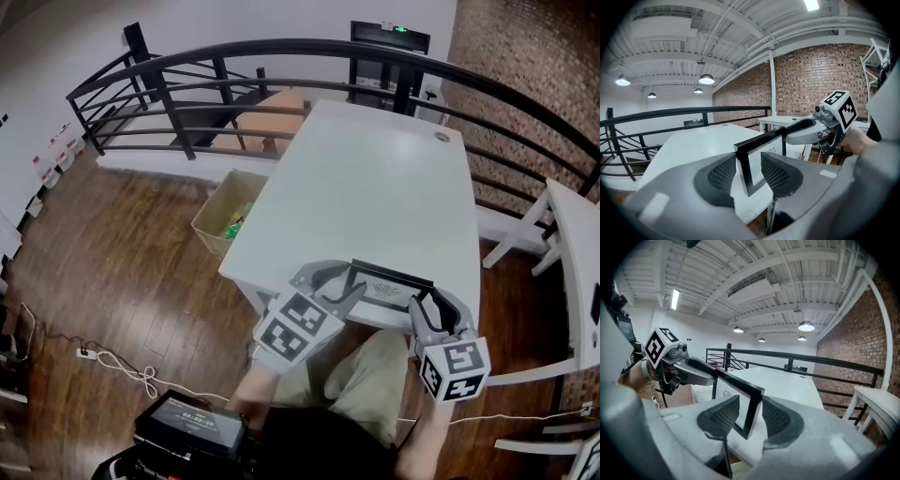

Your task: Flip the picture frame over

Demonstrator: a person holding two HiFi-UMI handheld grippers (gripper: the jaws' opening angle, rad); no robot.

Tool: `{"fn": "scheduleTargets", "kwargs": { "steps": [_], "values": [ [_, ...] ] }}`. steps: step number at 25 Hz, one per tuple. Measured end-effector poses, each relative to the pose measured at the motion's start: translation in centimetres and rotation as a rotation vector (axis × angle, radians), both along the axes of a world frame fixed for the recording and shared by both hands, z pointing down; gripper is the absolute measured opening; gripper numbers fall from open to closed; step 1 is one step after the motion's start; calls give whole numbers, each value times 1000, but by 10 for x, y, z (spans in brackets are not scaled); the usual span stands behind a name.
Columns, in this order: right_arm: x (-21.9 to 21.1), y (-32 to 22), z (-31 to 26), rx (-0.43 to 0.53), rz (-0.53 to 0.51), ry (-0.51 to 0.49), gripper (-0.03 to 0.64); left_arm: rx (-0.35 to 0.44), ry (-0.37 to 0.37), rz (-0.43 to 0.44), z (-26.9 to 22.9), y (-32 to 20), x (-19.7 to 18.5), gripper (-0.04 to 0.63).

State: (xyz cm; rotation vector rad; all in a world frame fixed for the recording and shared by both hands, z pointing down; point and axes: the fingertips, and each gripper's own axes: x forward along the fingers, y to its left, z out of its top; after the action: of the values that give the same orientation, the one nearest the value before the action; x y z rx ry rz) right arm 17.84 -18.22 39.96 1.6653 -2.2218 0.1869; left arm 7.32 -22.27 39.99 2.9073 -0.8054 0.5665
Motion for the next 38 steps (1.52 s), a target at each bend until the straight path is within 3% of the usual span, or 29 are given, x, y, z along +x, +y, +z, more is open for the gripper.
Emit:
{"fn": "scheduleTargets", "kwargs": {
  "steps": [13, 23, 38],
  "values": [
    [1, -2, 2, 11, 8, -14, 133, 3, 13, -9, 2, -1, 0, 169],
    [8, -1, 21, -41, 19, -22, 133, -33, -37, 1, 21, 3, 6, 169],
    [14, -8, 33, -58, 21, -61, 133, -59, -55, -10, 33, -5, 13, 172]
  ]
}}
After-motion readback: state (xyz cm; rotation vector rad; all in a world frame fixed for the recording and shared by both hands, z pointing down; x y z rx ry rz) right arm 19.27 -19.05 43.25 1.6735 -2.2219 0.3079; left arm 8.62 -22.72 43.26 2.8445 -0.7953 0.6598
